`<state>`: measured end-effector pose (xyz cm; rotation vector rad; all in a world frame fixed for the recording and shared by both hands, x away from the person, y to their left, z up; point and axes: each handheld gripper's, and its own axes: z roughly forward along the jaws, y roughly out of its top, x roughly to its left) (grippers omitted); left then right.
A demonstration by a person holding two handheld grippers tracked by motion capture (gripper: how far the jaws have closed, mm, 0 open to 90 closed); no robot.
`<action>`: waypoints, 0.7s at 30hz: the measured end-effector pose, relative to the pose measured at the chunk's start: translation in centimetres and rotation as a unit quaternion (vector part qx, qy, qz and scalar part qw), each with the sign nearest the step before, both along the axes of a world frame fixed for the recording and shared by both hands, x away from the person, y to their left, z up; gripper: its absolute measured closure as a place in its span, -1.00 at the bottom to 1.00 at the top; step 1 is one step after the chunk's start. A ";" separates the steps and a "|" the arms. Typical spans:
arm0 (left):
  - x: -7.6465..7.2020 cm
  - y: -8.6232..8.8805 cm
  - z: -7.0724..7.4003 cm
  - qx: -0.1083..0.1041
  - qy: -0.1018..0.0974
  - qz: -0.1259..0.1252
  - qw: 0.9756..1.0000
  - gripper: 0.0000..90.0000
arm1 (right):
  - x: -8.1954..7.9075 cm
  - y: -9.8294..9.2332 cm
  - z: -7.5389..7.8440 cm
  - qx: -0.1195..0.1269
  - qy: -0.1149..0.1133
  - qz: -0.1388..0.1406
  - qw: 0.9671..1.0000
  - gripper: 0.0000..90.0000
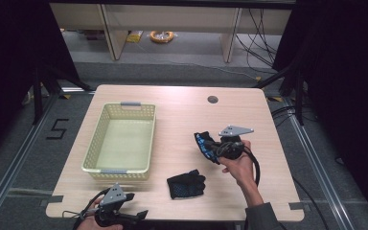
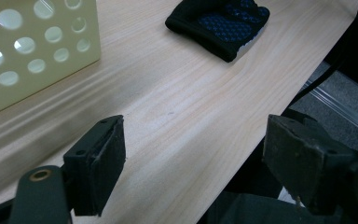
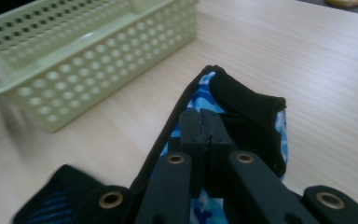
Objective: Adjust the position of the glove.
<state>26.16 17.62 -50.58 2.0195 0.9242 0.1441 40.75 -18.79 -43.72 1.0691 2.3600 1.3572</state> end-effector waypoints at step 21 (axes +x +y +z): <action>3.3 -2.9 3.8 -0.043 -0.035 -0.016 0.998 -0.54 | -6.6 4.6 -0.5 -0.024 0.009 0.174 0.984 0.99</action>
